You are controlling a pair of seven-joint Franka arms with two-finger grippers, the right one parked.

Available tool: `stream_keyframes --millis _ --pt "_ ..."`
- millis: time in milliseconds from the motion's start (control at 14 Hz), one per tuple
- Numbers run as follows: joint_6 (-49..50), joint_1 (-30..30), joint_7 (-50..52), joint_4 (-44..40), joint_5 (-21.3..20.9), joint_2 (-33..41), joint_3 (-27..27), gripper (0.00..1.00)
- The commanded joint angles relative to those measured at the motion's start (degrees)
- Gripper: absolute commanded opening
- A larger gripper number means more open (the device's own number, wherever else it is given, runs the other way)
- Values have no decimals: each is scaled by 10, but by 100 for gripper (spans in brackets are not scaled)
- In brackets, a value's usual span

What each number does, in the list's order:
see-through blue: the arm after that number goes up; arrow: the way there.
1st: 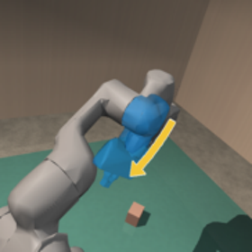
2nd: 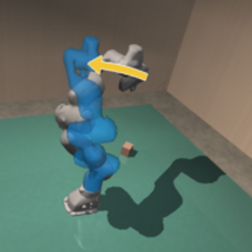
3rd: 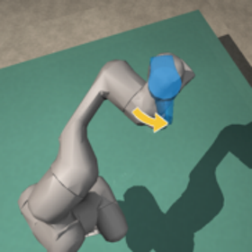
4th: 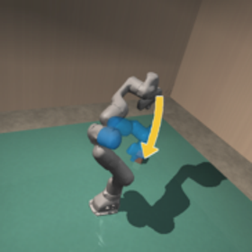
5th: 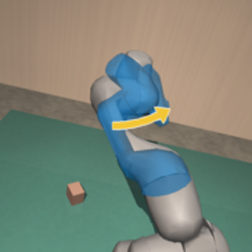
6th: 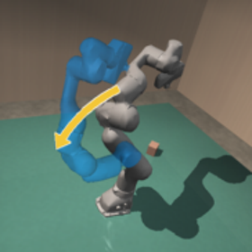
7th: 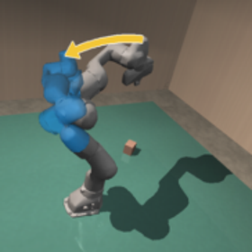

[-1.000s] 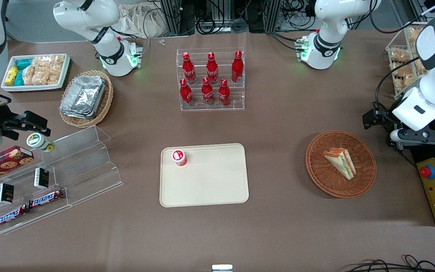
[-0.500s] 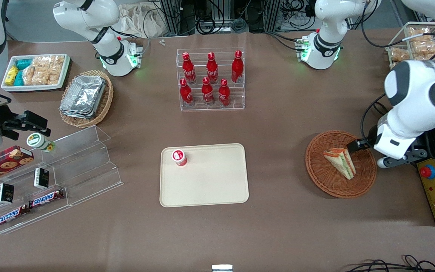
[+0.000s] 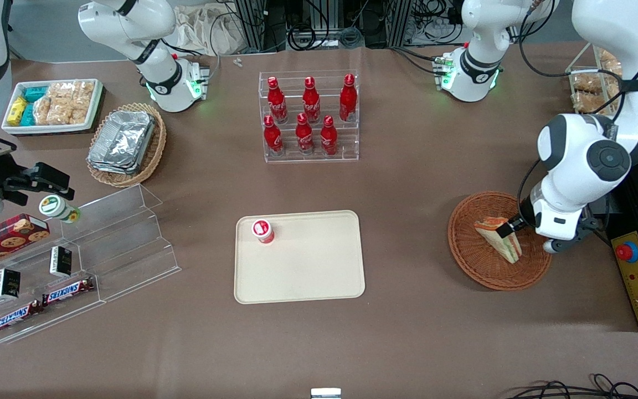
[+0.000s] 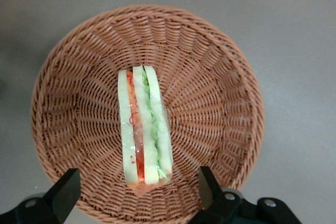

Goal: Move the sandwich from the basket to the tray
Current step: 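Lower the open left gripper over the wrapped sandwich in the wicker basket, then close the left gripper on the sandwich's wrapped edge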

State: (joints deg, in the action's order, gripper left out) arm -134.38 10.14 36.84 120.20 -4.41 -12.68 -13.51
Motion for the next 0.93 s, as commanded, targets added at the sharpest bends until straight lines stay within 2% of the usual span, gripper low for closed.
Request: stream_keyframes --millis 0,357,857 --pt "-16 4 30 -1 -10 -16 1 100" --pt "-24 4 81 3 -10 -36 1 100" --pt "-25 4 97 3 -10 -70 10 100"
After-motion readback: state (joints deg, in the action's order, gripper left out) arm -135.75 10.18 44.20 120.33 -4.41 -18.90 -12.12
